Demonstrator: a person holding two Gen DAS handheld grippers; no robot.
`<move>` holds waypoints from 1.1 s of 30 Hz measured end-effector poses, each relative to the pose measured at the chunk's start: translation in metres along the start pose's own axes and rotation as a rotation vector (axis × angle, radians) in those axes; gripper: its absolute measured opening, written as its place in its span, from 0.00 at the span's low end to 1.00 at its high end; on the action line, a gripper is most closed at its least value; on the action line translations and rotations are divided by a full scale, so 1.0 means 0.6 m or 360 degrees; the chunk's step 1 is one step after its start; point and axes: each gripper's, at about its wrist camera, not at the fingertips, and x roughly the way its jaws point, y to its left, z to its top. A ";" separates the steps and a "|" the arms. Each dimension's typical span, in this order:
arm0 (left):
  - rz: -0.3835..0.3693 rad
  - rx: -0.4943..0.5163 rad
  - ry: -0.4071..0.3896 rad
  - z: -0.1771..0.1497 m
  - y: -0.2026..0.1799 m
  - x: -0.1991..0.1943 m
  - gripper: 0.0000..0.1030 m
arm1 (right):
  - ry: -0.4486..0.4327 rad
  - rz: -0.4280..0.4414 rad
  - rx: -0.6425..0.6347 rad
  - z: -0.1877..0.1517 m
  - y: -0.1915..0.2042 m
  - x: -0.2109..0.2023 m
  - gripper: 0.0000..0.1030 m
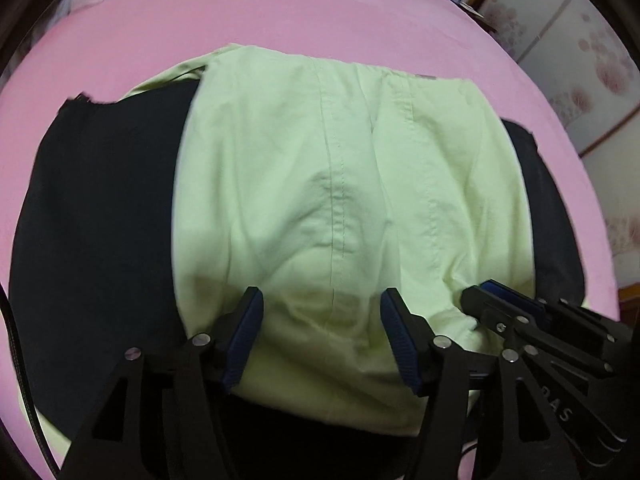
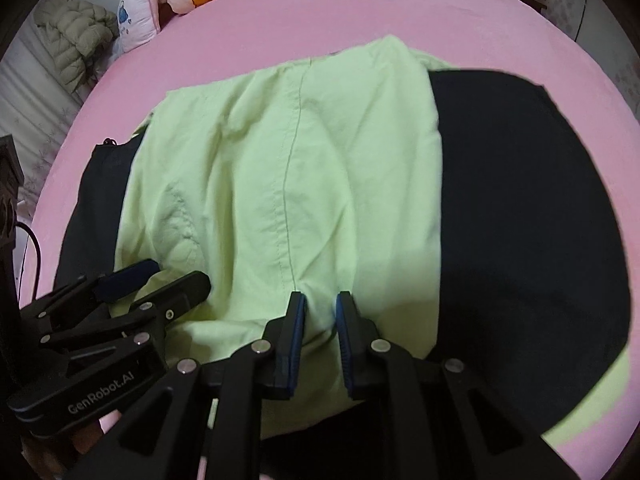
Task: Fold large clothes
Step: 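Release the hood and smooth it flat with both grippers, then withdraw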
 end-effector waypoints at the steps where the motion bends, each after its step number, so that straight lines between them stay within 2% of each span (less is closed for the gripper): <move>1: -0.0017 -0.0030 -0.0005 0.001 0.003 -0.013 0.59 | -0.0008 -0.0004 0.0002 0.001 0.004 -0.014 0.15; 4: -0.0042 -0.0080 -0.0033 -0.002 0.006 -0.053 0.66 | -0.0083 0.0024 0.0006 0.000 0.018 -0.073 0.17; 7: -0.0056 -0.0098 -0.0073 -0.008 0.004 -0.105 0.68 | -0.0132 0.0042 0.0007 -0.009 0.035 -0.138 0.17; 13: -0.0136 -0.0023 -0.0130 -0.043 -0.009 -0.227 0.69 | -0.0155 0.0042 0.0004 -0.035 0.053 -0.247 0.17; 16: -0.0160 0.0025 -0.0189 -0.052 -0.027 -0.286 0.74 | -0.0178 0.0041 -0.0012 -0.051 0.067 -0.302 0.17; 22: -0.0235 -0.0042 -0.0299 -0.080 -0.047 -0.398 0.75 | -0.0209 0.0052 -0.0071 -0.078 0.079 -0.402 0.17; 25: -0.0219 -0.0073 -0.0352 -0.103 -0.065 -0.443 0.76 | -0.0244 0.0119 -0.0094 -0.096 0.075 -0.453 0.17; 29: -0.0126 -0.0116 -0.0410 -0.146 -0.085 -0.498 0.78 | -0.0289 0.0183 -0.0126 -0.125 0.063 -0.506 0.17; 33: -0.0098 -0.0181 -0.0429 -0.188 -0.095 -0.530 0.80 | -0.0318 0.0242 -0.0148 -0.162 0.047 -0.541 0.17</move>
